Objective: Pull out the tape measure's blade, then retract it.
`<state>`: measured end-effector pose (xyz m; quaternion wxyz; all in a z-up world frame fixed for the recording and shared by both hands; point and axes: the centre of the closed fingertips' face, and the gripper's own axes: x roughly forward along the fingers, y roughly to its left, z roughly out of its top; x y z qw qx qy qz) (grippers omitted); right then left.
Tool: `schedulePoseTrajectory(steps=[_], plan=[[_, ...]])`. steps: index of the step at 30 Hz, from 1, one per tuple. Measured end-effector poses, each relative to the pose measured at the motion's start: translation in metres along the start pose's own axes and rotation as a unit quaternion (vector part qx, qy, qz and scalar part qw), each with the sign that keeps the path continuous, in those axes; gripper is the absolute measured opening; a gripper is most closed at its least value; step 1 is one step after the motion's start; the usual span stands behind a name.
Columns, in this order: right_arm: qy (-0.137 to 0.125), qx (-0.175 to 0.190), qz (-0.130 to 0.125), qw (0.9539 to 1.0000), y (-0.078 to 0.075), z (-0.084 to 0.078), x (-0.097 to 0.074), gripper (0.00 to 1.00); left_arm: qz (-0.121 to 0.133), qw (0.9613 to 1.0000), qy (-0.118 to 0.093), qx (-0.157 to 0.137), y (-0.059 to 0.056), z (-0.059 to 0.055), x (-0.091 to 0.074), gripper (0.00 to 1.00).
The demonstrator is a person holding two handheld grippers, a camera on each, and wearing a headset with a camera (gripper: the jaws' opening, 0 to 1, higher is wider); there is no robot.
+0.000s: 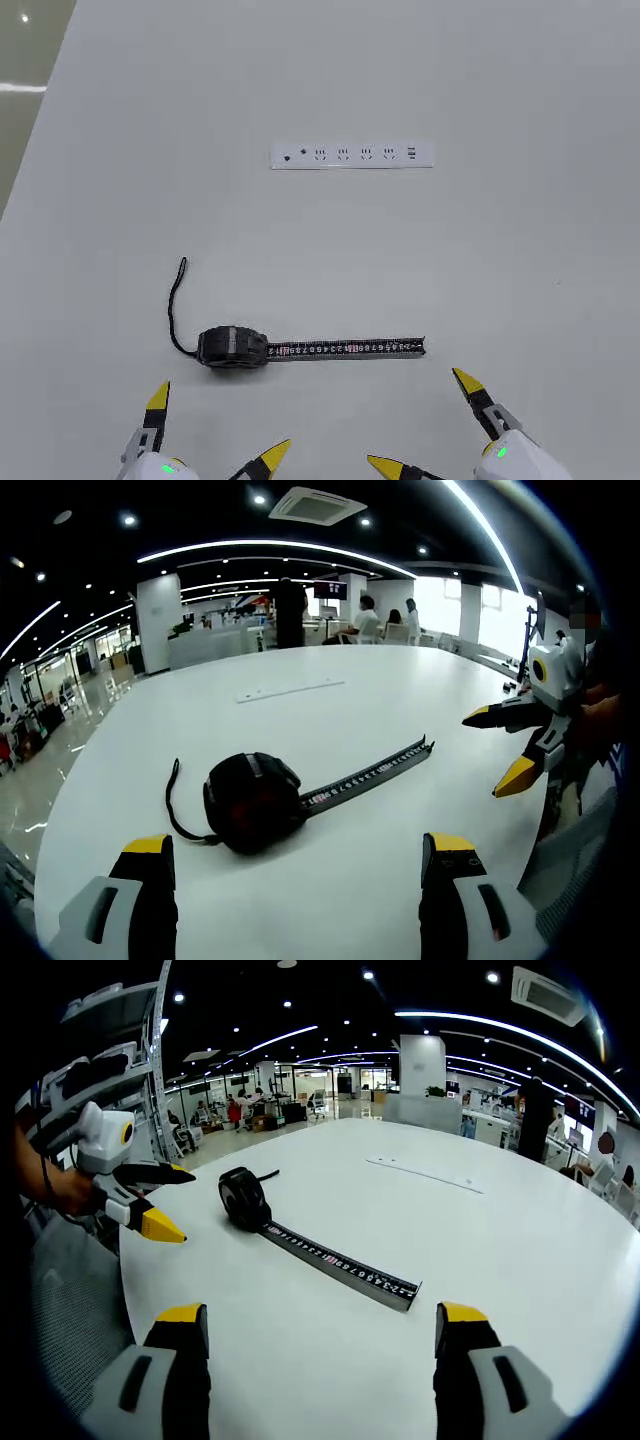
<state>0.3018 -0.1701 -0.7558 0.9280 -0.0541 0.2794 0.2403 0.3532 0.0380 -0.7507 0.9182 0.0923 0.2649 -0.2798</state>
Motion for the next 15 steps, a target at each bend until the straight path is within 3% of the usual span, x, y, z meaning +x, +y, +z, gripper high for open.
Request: schedulePoseTrajectory(steps=[6, 15], plan=[[0.001, -0.002, 0.003, 1.0, 0.0, 0.003, 0.001, 0.95, 0.011, 0.9999, 0.005, -0.009, -0.002, 0.005, 0.006, 1.0], [0.008, -0.018, 0.018, 0.9997, -0.003, 0.002, 0.004, 0.91, 0.038, 0.9984, 0.005, -0.043, 0.004, 0.008, 0.015, 1.0]])
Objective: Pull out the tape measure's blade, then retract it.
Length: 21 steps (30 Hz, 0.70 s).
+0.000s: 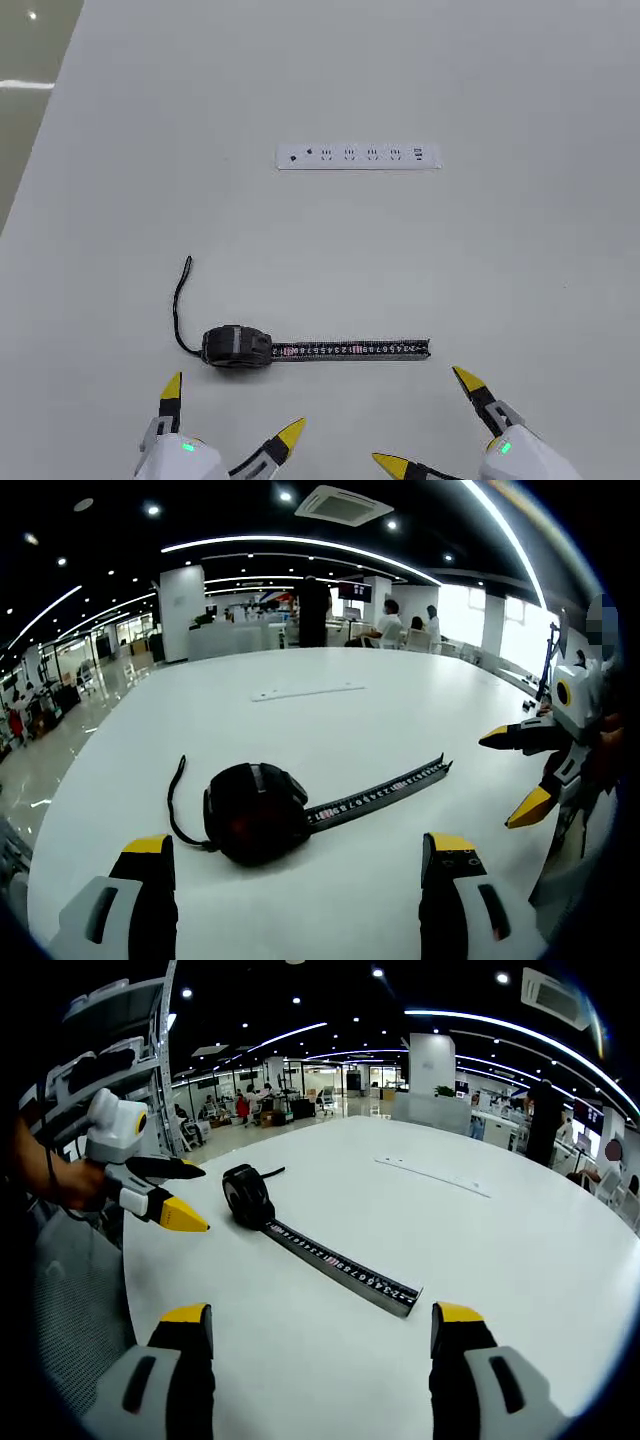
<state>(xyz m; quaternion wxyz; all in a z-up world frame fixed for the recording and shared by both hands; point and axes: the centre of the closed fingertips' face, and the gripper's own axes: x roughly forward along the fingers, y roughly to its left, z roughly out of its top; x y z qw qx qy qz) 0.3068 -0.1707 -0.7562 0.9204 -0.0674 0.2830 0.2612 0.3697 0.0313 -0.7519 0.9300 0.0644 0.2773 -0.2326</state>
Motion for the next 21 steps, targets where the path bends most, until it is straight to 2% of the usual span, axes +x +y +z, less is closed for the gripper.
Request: schedulePoseTrajectory(steps=[5, 8, 12, 15, 21], plan=[[-0.003, -0.013, 0.016, 0.9998, -0.007, 0.003, 0.0, 0.88, 0.022, 0.9994, 0.004, -0.025, 0.007, 0.002, 0.006, 1.0], [-0.003, -0.028, 0.033, 0.9991, -0.01, 0.003, 0.001, 0.85, 0.029, 0.9992, 0.004, -0.026, 0.01, 0.002, 0.009, 1.0], [-0.003, -0.03, 0.036, 0.9989, -0.01, 0.003, 0.001, 0.81, 0.03, 0.9992, 0.004, -0.027, 0.01, 0.002, 0.009, 1.0], [0.004, -0.059, 0.055, 0.9967, -0.024, 0.002, 0.006, 0.78, 0.039, 0.9983, 0.008, -0.042, 0.013, 0.001, 0.017, 1.0], [0.015, -0.084, 0.079, 0.9932, -0.034, -0.002, 0.011, 0.73, 0.045, 0.9975, 0.012, -0.053, 0.015, 0.001, 0.021, 0.99]])
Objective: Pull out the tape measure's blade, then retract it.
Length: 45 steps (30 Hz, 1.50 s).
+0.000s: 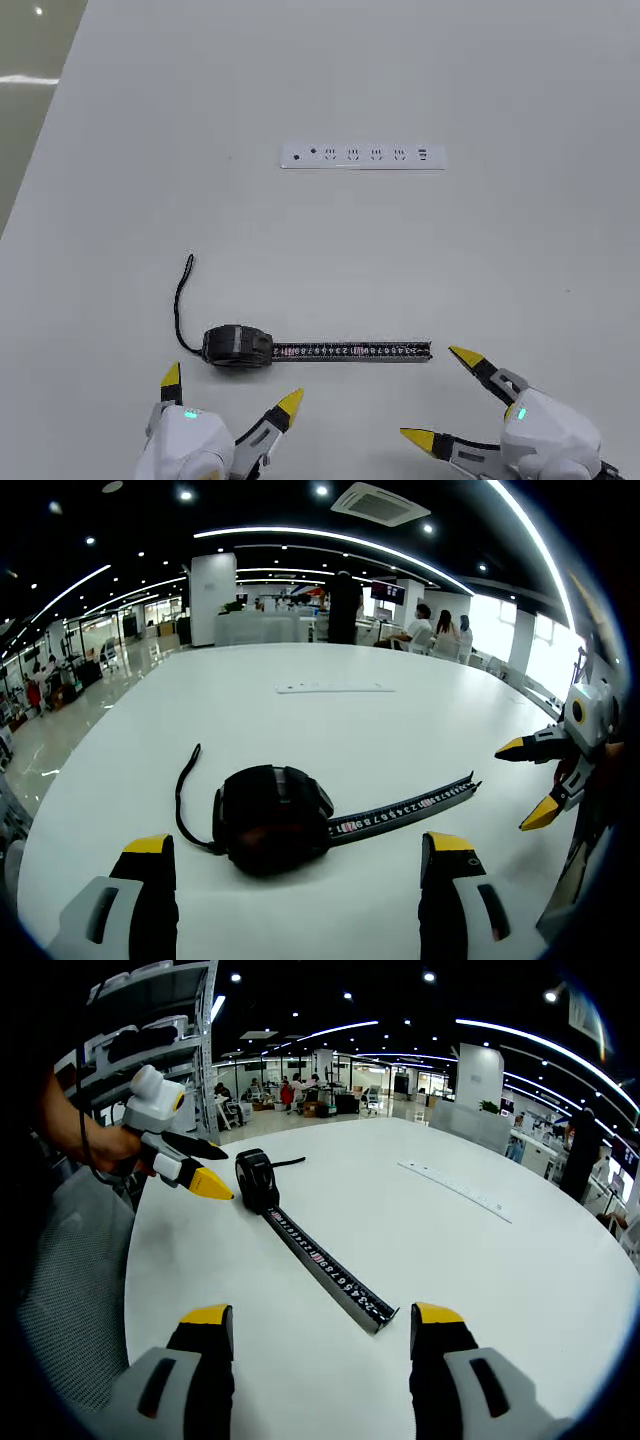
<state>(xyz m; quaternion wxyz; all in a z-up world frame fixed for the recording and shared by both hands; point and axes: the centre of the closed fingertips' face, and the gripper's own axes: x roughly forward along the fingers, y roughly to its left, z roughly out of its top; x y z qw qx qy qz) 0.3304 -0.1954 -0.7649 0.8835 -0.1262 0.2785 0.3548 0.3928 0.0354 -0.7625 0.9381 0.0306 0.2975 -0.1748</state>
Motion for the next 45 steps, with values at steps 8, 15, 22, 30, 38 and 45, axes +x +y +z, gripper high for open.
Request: schedulePoseTrajectory(steps=[8, 15, 22, 30, 38, 45], plan=[[0.016, -0.026, 0.03, 0.9991, -0.011, -0.009, 0.004, 0.64, 0.005, 1.0, 0.006, 0.002, 0.004, -0.002, 0.007, 0.98], [0.017, -0.038, 0.043, 0.9982, -0.014, -0.01, 0.004, 0.57, 0.004, 1.0, 0.006, 0.002, 0.004, -0.002, 0.009, 0.98], [0.029, -0.075, 0.091, 0.9925, -0.025, -0.012, 0.015, 0.51, 0.003, 0.9999, 0.01, 0.001, 0.005, -0.001, 0.019, 0.98], [0.046, -0.1, 0.128, 0.9857, -0.029, -0.015, 0.026, 0.44, 0.009, 0.9999, 0.011, -0.009, 0.009, 0.001, 0.026, 0.98], [0.068, -0.125, 0.159, 0.977, -0.035, -0.025, 0.031, 0.37, 0.013, 0.9998, 0.012, -0.013, 0.012, 0.002, 0.031, 0.98], [0.079, -0.132, 0.182, 0.9712, -0.04, -0.028, 0.034, 0.27, 0.016, 0.9997, 0.013, -0.017, 0.013, 0.004, 0.036, 0.98]])
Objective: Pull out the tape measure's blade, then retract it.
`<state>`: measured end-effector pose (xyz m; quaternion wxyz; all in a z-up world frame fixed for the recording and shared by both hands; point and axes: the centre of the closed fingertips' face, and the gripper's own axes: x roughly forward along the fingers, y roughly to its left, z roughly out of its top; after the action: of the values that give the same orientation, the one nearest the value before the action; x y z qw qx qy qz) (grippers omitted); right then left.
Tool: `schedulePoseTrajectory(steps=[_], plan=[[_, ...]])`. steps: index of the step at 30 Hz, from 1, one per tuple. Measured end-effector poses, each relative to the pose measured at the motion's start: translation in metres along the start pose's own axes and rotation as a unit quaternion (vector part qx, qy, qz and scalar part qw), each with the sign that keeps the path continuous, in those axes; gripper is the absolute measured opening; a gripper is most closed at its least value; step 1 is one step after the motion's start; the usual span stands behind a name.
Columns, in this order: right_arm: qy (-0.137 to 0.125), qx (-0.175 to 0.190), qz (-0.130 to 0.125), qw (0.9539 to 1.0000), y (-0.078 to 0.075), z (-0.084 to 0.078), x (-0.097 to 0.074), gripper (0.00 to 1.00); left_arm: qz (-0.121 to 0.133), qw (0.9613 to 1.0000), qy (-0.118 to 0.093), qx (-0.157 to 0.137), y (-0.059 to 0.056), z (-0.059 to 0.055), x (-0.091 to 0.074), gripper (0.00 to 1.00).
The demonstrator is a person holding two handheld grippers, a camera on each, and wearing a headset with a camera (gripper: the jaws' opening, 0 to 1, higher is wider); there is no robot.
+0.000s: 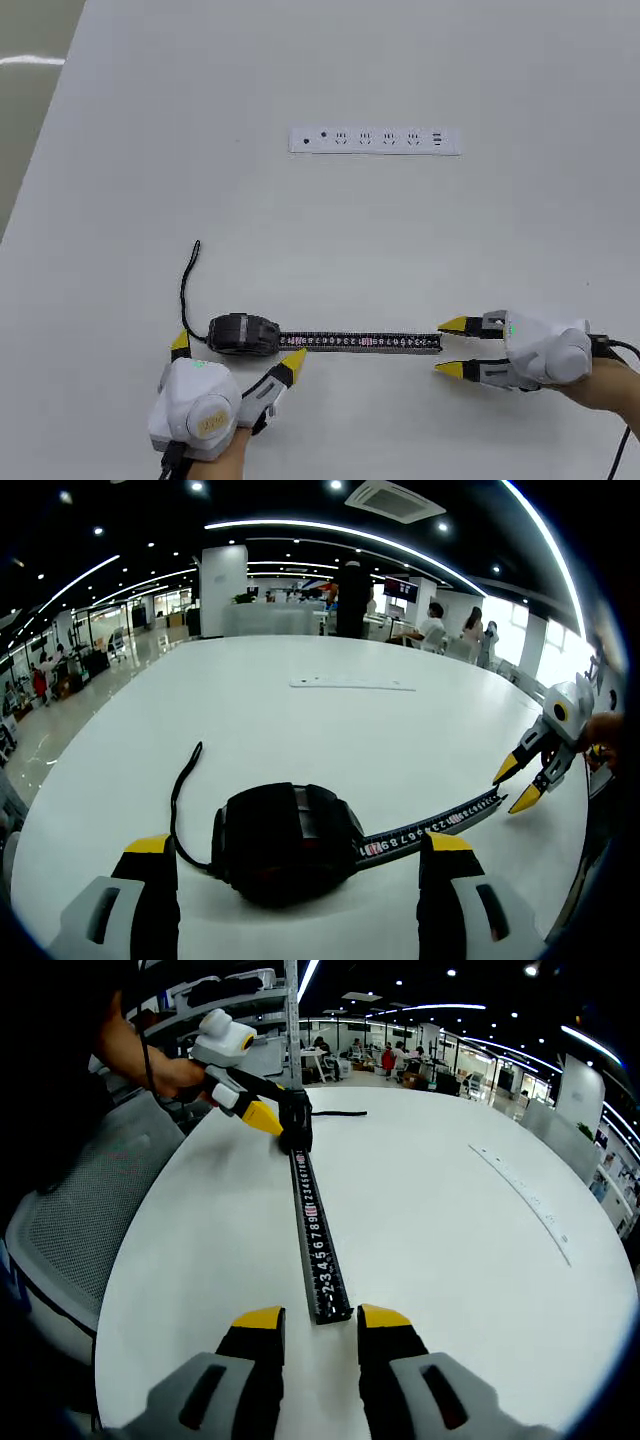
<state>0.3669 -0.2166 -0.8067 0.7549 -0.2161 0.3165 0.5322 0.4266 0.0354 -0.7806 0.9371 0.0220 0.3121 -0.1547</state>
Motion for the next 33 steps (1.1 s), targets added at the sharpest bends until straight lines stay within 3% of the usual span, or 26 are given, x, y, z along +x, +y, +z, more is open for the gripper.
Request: schedulePoseTrajectory(steps=[18, 33], plan=[[0.009, -0.029, 0.049, 0.9983, -0.003, -0.008, 0.012, 0.15, 0.004, 1.0, 0.002, -0.009, -0.002, -0.001, 0.007, 0.97], [-0.004, -0.04, 0.049, 0.998, -0.004, -0.006, 0.012, 0.12, 0.018, 0.9997, 0.001, -0.017, -0.005, 0.004, 0.016, 0.94]])
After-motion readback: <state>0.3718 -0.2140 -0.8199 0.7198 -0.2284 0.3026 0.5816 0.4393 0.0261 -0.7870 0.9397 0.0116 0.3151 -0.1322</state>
